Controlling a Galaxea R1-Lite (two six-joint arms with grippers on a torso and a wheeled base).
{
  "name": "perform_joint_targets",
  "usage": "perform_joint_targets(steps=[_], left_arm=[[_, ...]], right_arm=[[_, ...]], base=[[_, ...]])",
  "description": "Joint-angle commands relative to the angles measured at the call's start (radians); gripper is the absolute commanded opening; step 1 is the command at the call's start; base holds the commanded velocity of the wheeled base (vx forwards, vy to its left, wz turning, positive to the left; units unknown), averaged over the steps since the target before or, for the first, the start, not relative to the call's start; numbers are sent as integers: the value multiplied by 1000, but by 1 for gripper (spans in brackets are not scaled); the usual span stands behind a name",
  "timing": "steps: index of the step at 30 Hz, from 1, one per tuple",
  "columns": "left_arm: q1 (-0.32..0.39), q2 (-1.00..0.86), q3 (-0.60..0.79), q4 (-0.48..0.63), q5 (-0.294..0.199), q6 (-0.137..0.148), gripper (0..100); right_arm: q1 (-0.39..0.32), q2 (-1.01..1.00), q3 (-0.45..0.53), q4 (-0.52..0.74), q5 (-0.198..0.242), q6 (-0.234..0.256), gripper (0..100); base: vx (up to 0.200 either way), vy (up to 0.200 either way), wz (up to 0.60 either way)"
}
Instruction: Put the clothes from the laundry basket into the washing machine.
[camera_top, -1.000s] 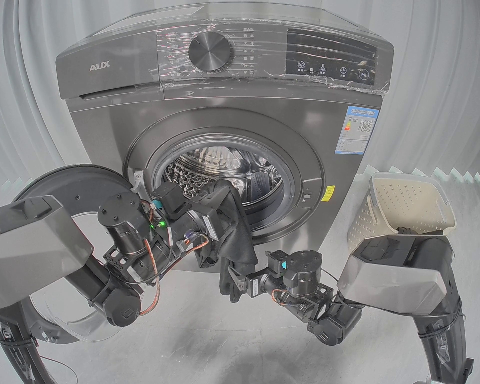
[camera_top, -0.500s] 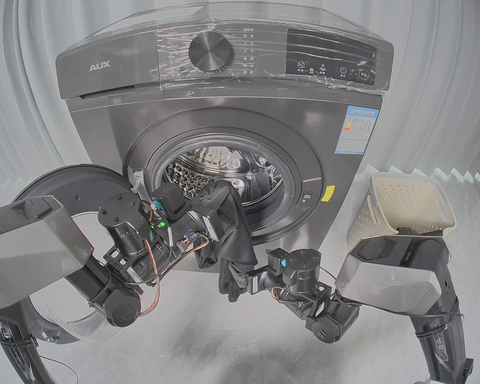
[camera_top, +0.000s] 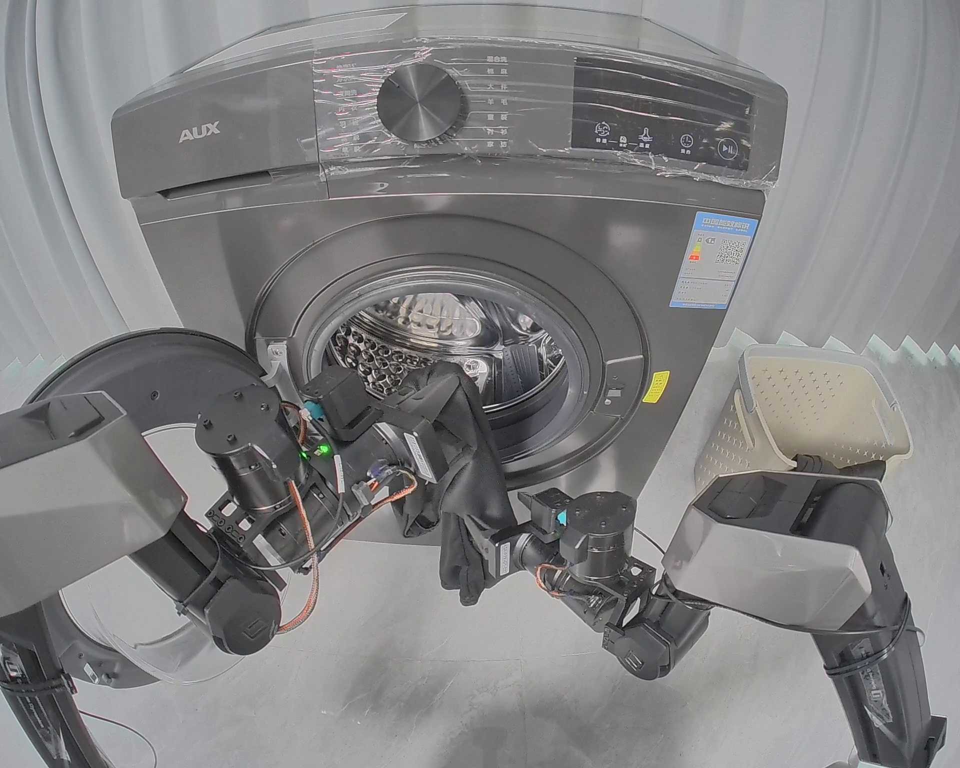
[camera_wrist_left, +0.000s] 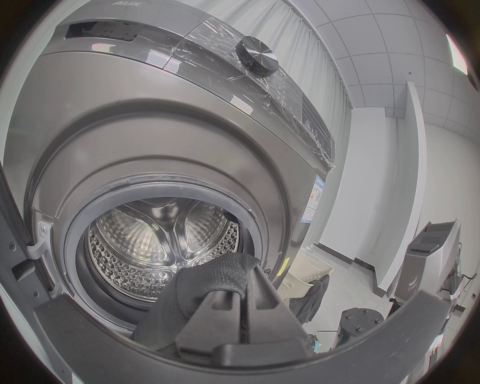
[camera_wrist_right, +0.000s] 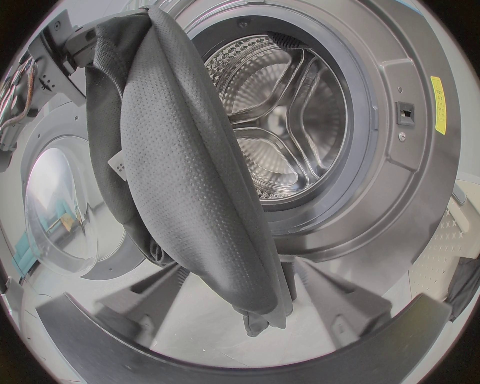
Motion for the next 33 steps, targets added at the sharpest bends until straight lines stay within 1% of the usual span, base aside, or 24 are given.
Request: perform_joint_targets(steps=[1, 4, 9, 10, 11, 12, 14, 15, 17, 18, 24, 25, 29, 33], left_arm=[[1, 2, 6, -1, 0, -2, 0], [6, 9, 12, -1, -2, -2, 0], [26, 18, 32, -1, -2, 0, 0], [26, 18, 32, -1, -2, 0, 0], [41, 18, 34, -1, -2, -2, 0], [49, 18, 34, -1, -2, -2, 0], [56, 19, 40, -1, -3, -8, 0], [59, 19, 44, -1, -3, -16, 0], [59, 19, 52, -1, -3, -29, 0], [59, 19, 57, -1, -5, -31, 0], [61, 32, 67, 1, -2, -28, 0], [61, 38, 66, -1, -2, -28, 100], [62, 47, 64, -1, -2, -31, 100], [69, 56, 64, -1, -3, -28, 100]], right_arm=[[2, -11, 0, -3, 0, 3, 0], [10, -31, 17, -28, 0, 5, 0], [25, -147, 144, -37, 1, 12, 0], [25, -147, 144, -37, 1, 12, 0], [28, -198, 199, -39, 3, 14, 0], [27, -223, 229, -39, 4, 14, 0], [27, -269, 271, -48, 18, 14, 0], [25, -289, 287, -54, 26, 14, 0], [24, -324, 305, -59, 31, 14, 0], [22, -341, 313, -59, 31, 14, 0], [19, -404, 351, -59, 31, 14, 0], [17, -410, 356, -59, 31, 14, 0], [14, -422, 365, -59, 31, 14, 0], [10, -424, 362, -60, 32, 14, 0]], base=[[0, 0, 0], [0, 0, 0], [0, 0, 0], [0, 0, 0], [0, 0, 0], [0, 0, 0], [0, 0, 0], [0, 0, 0], [0, 0, 0], [0, 0, 0], [0, 0, 0], [0, 0, 0], [0, 0, 0], [0, 0, 0]])
